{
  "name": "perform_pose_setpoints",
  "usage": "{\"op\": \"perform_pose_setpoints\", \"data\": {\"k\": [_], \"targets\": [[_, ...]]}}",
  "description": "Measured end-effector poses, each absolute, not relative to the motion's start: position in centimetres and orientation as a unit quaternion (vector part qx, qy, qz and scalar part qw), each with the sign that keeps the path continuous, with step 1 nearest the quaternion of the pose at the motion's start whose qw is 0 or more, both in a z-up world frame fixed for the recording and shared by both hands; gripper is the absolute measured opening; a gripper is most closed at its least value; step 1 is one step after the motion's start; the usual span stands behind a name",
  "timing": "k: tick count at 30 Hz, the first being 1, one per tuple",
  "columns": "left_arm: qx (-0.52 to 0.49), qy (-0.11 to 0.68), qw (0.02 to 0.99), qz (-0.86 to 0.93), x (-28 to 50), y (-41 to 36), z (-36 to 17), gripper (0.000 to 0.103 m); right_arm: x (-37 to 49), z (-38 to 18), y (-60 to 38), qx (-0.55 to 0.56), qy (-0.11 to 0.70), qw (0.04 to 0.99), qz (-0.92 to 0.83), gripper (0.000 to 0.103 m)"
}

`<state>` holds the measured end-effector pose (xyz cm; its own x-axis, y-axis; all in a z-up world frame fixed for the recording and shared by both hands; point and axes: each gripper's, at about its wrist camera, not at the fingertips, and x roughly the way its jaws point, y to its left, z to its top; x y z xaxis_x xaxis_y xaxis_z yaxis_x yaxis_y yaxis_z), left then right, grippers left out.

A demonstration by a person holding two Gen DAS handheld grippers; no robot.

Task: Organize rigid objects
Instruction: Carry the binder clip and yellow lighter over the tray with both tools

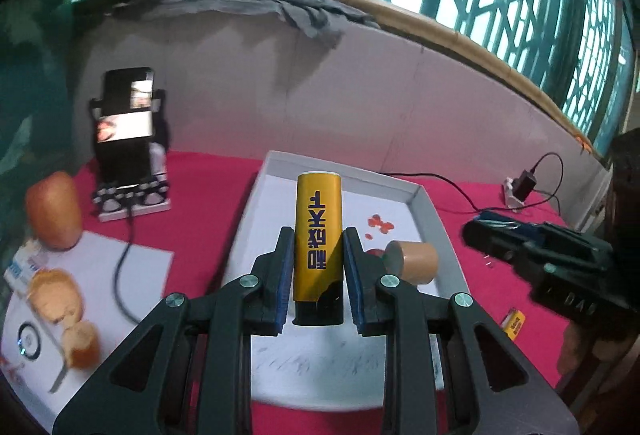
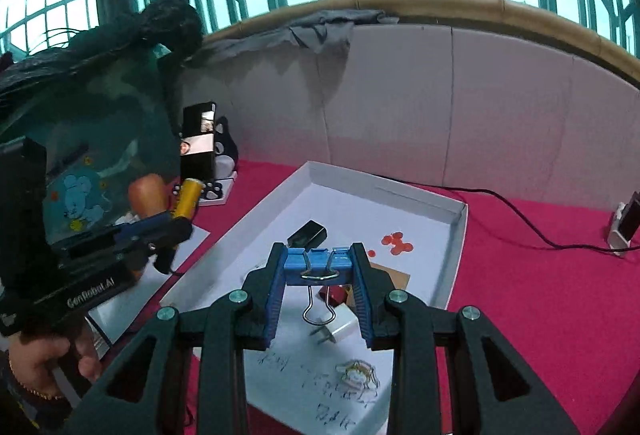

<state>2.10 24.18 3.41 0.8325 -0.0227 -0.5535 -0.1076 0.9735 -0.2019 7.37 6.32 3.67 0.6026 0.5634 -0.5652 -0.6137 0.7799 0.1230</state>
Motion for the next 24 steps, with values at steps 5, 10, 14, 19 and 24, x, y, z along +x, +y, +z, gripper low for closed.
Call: {"op": "perform_pose_setpoints", "data": {"k": [5,10,14,19,24], "targets": [[-0.108,0.305,0.946,0.026,5.7,23.7,2.6,0.023,8.6,2.0,6.9,-0.038,0.328,0.890,0.316,0.031],[-0.104,0.331,0.938,0.018,8.0,23.1,1.0,0.024,8.5,0.3,7.3,-0.041,0.343,0.884,0.313,0.031],[-0.097,0.345,0.933,0.012,9.2,22.3,0.0,0.024,8.7,-0.9,7.9,-0.044,0.359,0.879,0.311,0.031],[-0.095,0.352,0.931,0.012,10.0,22.4,-0.6,0.024,8.9,-1.5,8.2,-0.048,0.365,0.878,0.307,0.031],[-0.099,0.354,0.930,0.008,10.7,22.6,-1.0,0.024,8.9,-2.1,8.4,-0.046,0.372,0.876,0.304,0.031]]}}
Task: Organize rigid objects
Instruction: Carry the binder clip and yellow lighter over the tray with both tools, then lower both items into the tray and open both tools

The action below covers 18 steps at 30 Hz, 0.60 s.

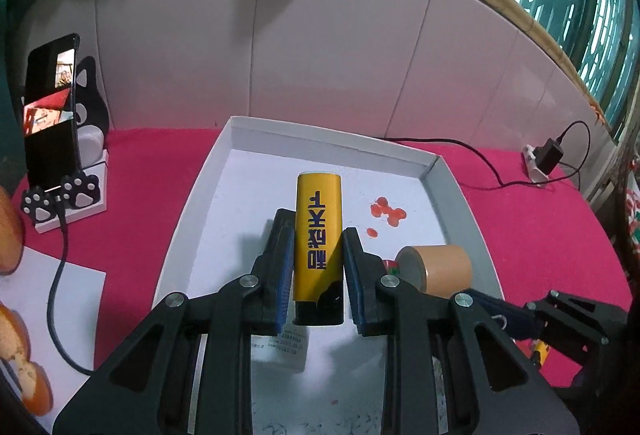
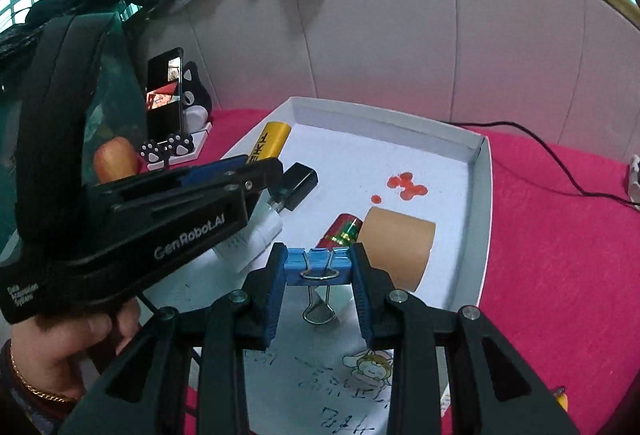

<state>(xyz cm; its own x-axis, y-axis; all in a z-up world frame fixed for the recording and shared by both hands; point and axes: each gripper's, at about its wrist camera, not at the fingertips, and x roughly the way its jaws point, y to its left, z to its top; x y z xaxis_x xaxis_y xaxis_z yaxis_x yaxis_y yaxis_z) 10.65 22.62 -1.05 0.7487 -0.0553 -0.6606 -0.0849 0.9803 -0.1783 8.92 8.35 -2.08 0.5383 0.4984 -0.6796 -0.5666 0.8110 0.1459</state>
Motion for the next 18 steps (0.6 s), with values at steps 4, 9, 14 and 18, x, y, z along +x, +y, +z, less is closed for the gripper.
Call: {"op": "perform_pose_setpoints", "data": {"k": [4,9,14,18], "targets": [[-0.093,0.351,0.932,0.007,10.8,22.5,-1.1,0.024,8.8,-1.9,8.3,-0.048,0.367,0.879,0.301,0.031],[-0.085,0.347,0.934,0.013,11.4,22.6,-1.4,0.024,8.7,-1.5,8.5,-0.063,0.353,0.887,0.291,0.031],[-0.087,0.350,0.932,0.014,11.9,23.0,-1.8,0.024,8.7,-1.8,8.8,-0.075,0.353,0.887,0.288,0.031],[-0.090,0.351,0.932,0.014,11.9,23.1,-2.0,0.024,8.9,-2.4,9.0,-0.077,0.363,0.883,0.286,0.031]]}}
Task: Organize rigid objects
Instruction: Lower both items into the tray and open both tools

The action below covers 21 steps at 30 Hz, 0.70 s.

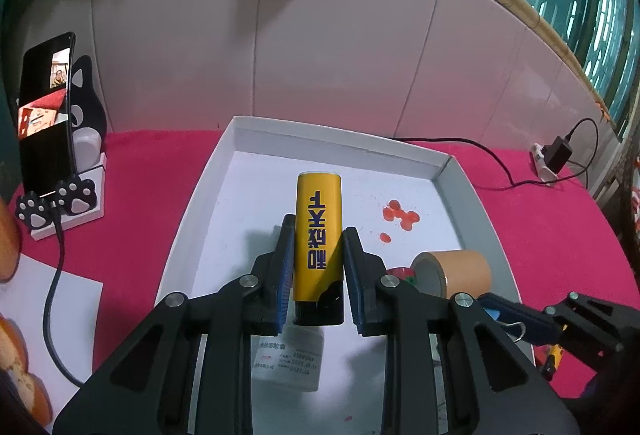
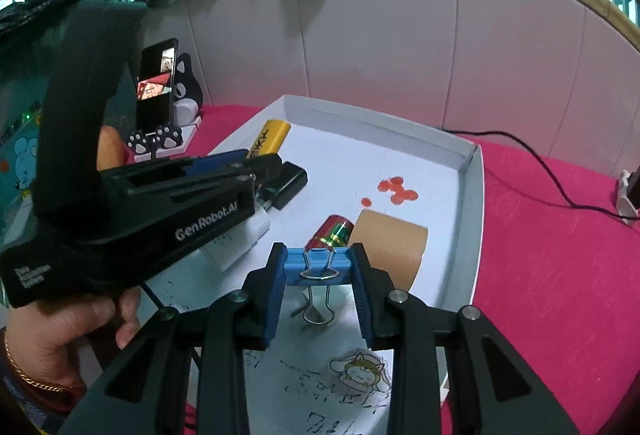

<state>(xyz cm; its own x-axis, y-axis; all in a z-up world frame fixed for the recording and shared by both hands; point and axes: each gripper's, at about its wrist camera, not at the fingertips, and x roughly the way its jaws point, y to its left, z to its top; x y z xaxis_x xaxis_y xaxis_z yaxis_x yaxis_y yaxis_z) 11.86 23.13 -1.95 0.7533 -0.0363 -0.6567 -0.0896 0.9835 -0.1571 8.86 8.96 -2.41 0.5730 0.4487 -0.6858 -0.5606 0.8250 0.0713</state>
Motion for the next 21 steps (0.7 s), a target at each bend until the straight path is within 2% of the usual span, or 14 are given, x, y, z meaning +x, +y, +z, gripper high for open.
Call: {"op": "perform_pose_setpoints", "data": {"k": [6,8,9,10,12,16,21], "targets": [[-0.086,0.354,0.931,0.015,12.0,22.9,-1.9,0.024,8.8,-2.3,8.8,-0.082,0.357,0.889,0.275,0.033],[-0.092,0.357,0.929,0.019,12.0,23.1,-1.8,0.025,8.7,-2.2,8.6,-0.086,0.353,0.893,0.267,0.053],[-0.091,0.355,0.930,0.021,11.9,23.2,-1.7,0.035,8.6,-2.2,8.5,-0.086,0.349,0.895,0.264,0.079],[-0.090,0.352,0.931,0.022,11.8,23.1,-1.6,0.063,8.5,-2.1,8.4,-0.085,0.344,0.898,0.261,0.091],[-0.091,0.340,0.936,0.025,11.3,23.1,-1.0,0.094,8.3,-1.9,8.2,-0.090,0.339,0.903,0.250,0.091],[-0.094,0.325,0.941,0.020,10.4,22.8,-0.1,0.103,8.2,-1.5,7.6,-0.087,0.332,0.907,0.244,0.091],[-0.114,0.312,0.943,0.009,9.5,22.8,0.9,0.103,8.1,-0.9,7.0,-0.085,0.329,0.910,0.238,0.091]]}}
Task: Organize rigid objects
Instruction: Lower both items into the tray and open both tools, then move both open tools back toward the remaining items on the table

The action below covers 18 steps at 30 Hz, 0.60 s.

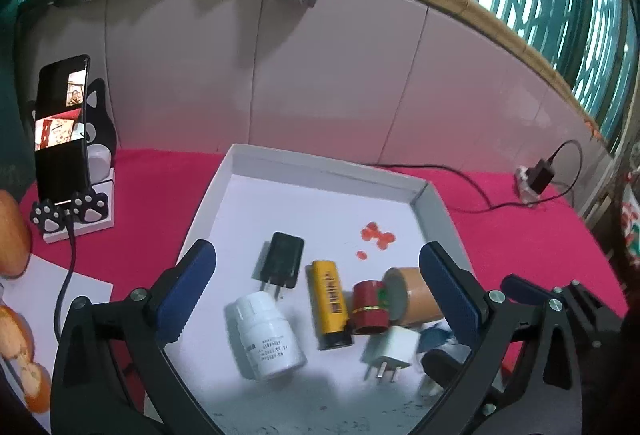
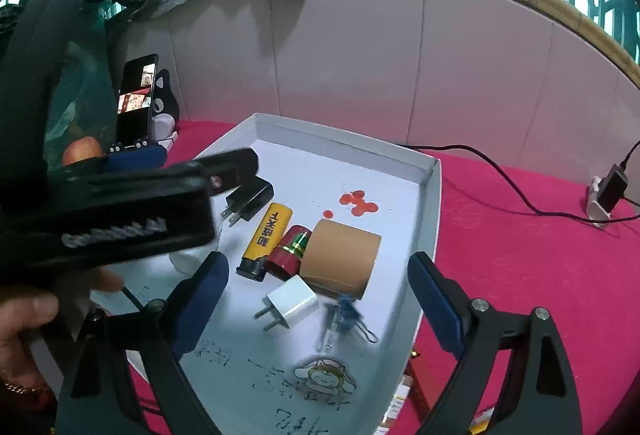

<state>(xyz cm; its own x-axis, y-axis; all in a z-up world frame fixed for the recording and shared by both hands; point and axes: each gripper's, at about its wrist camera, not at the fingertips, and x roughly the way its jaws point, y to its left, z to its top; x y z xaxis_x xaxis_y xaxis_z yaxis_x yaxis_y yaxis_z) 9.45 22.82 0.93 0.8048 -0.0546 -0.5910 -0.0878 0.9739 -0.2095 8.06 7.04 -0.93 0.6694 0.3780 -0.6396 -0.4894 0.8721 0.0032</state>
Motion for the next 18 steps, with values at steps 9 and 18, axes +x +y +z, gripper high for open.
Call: {"op": "perform_pose_setpoints", "data": {"k": [9,18], "targets": [[-0.161,0.293,0.942,0.003,7.2,23.1,2.3,0.103,7.9,-0.1,4.9,-0.025,0.329,0.915,0.233,0.091],[-0.155,0.296,0.942,-0.018,6.5,21.2,2.8,0.103,6.6,2.9,0.8,0.016,0.275,0.941,0.199,0.092]]}}
